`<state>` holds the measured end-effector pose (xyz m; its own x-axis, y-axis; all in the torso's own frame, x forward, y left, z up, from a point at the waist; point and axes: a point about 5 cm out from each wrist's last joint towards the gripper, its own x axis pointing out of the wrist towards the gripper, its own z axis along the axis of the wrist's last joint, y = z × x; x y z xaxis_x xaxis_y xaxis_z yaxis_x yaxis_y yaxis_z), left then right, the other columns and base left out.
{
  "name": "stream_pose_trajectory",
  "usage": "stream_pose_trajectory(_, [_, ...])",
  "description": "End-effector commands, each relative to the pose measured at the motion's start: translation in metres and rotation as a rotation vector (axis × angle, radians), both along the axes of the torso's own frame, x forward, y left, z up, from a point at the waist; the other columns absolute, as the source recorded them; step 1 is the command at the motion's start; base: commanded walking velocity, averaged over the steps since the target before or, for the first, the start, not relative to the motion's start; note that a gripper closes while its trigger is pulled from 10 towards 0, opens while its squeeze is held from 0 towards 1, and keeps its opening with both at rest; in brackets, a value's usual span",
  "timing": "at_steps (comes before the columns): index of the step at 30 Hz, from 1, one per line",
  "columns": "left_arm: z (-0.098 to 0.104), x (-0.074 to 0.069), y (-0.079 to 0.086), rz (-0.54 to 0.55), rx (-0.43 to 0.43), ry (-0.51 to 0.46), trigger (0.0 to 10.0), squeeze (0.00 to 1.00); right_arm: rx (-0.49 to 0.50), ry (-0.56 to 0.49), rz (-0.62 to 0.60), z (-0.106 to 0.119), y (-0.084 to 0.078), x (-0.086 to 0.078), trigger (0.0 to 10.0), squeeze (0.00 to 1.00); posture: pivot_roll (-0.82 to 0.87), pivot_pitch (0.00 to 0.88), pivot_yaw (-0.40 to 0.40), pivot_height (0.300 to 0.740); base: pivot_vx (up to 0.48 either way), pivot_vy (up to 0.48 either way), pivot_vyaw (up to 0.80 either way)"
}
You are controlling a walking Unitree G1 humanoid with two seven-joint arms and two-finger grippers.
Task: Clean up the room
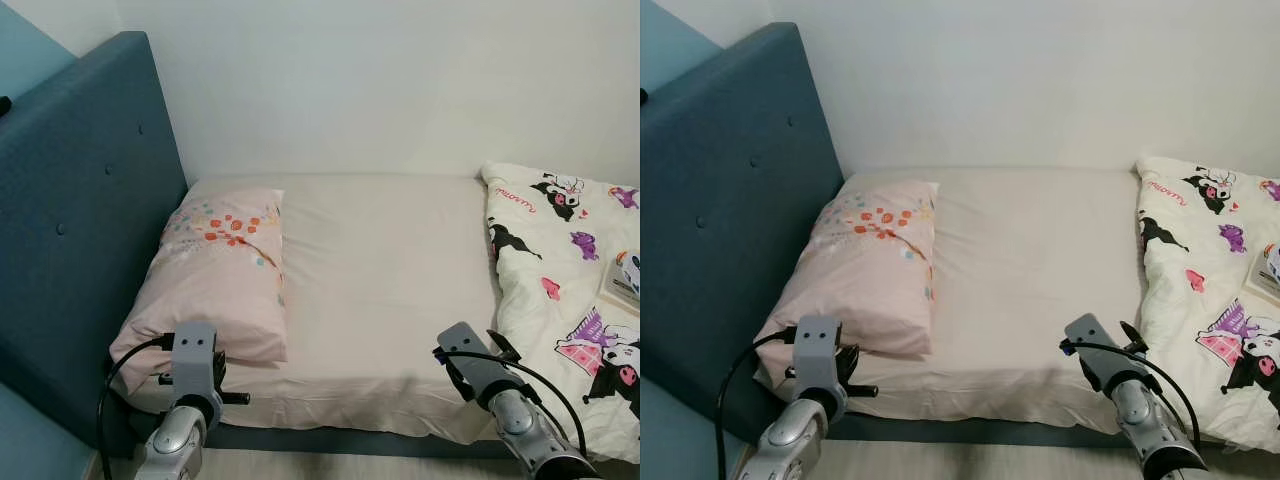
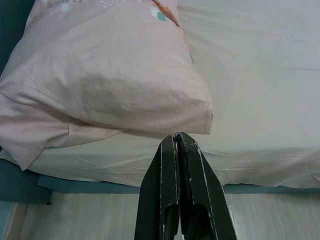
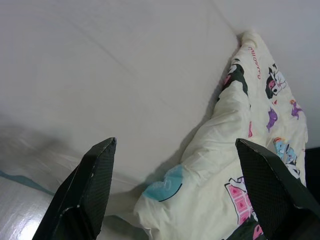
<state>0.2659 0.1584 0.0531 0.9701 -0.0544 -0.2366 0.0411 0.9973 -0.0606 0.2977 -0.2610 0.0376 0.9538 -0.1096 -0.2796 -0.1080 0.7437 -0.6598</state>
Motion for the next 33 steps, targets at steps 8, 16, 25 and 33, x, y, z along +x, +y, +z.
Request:
stream_pose_trajectory(8, [-0.0006, 0.0001, -0.0015, 0.0, -0.004, 0.014, 10.0, 0.0, 0.0, 0.018, -0.012, -0.0019, -0.0042, -0.0023, 10.0, 0.0, 0.02, 0.136, 0.003, 0.74, 0.0, 0.0, 0.0])
stream_pose_trajectory(16, [-0.0004, 0.0002, -0.0021, 0.002, -0.007, 0.014, 10.0, 0.0, 0.0, 0.018, -0.012, -0.0016, -0.0047, -0.0021, 10.0, 0.0, 0.02, 0.139, 0.0, 0.74, 0.0, 0.0, 0.0])
stream_pose_trajectory(25, [-0.0014, -0.0014, -0.0024, -0.001, -0.006, 0.017, 10.0, 0.0, 0.0, 0.018, -0.012, -0.0023, -0.0048, -0.0031, 10.0, 0.0, 0.02, 0.136, 0.002, 0.74, 0.0, 0.0, 0.0])
stream_pose_trajectory(33, [-0.0019, -0.0021, -0.0025, 0.0, -0.007, 0.019, 10.0, 0.0, 0.0, 0.017, -0.011, -0.0027, -0.0047, -0.0037, 10.0, 0.0, 0.02, 0.134, 0.001, 0.74, 0.0, 0.0, 0.0])
